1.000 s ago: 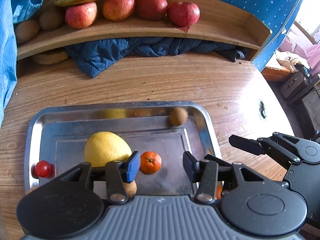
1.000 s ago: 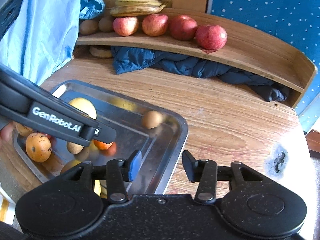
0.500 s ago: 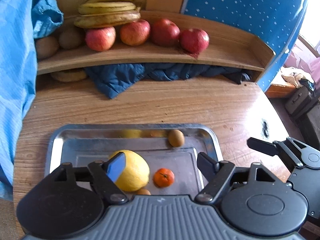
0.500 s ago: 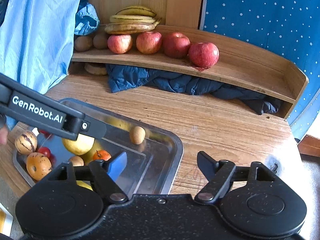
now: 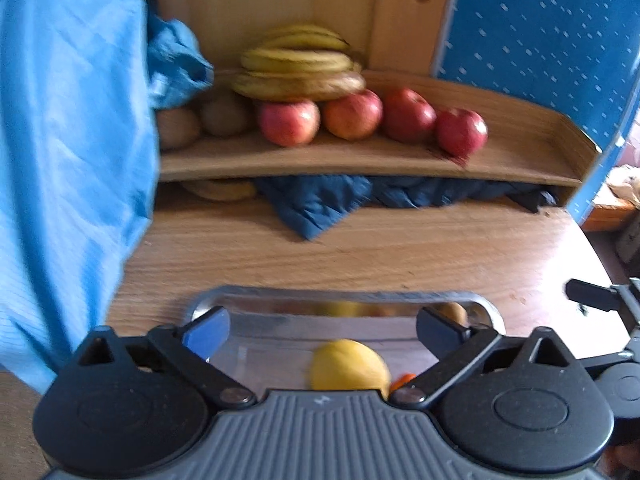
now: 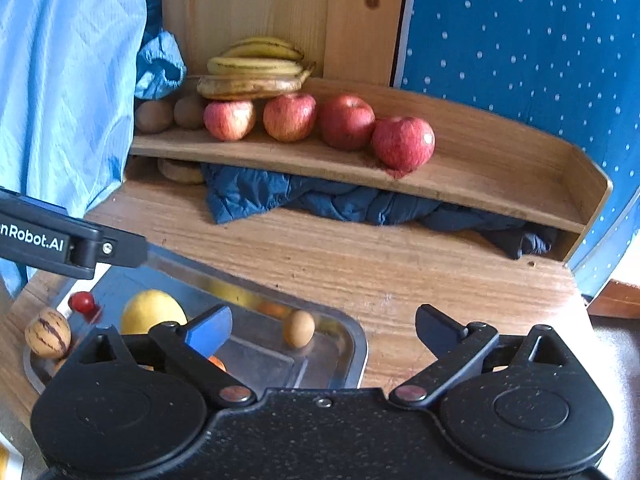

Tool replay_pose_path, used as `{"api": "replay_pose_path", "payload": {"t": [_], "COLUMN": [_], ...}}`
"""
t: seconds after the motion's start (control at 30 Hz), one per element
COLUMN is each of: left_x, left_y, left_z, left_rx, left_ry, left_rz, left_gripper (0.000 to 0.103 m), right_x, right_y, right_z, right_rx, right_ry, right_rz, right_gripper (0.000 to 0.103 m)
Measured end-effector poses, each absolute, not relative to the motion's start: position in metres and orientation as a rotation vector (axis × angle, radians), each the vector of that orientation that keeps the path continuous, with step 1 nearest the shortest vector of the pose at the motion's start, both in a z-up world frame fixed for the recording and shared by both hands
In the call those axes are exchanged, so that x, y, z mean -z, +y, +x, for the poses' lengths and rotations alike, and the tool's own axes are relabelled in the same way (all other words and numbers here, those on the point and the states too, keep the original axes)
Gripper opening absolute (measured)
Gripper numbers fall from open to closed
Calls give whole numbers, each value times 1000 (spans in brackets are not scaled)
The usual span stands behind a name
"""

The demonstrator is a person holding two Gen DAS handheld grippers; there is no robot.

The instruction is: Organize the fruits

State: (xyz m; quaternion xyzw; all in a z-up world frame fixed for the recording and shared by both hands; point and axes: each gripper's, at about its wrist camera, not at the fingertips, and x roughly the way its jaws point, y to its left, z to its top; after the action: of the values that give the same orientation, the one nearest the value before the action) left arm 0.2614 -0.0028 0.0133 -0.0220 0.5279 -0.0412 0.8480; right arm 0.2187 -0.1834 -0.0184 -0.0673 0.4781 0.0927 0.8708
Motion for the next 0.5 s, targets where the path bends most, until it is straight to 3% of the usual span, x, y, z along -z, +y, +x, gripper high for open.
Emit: {"api": "replay_pose_path", "payload": {"t": [0.5], "left_x": [-12], "left_y": [49], "left_z": [236], "left_rx": [5], "left_ry": [1073], "left_rz": [-48], "left_gripper": [103], "right_x": [4], "right_y": [-164], "right_z": [209], "right_rx": [-146], "right_ry": [970], "right_rz": [-136], "right_gripper": [102]}}
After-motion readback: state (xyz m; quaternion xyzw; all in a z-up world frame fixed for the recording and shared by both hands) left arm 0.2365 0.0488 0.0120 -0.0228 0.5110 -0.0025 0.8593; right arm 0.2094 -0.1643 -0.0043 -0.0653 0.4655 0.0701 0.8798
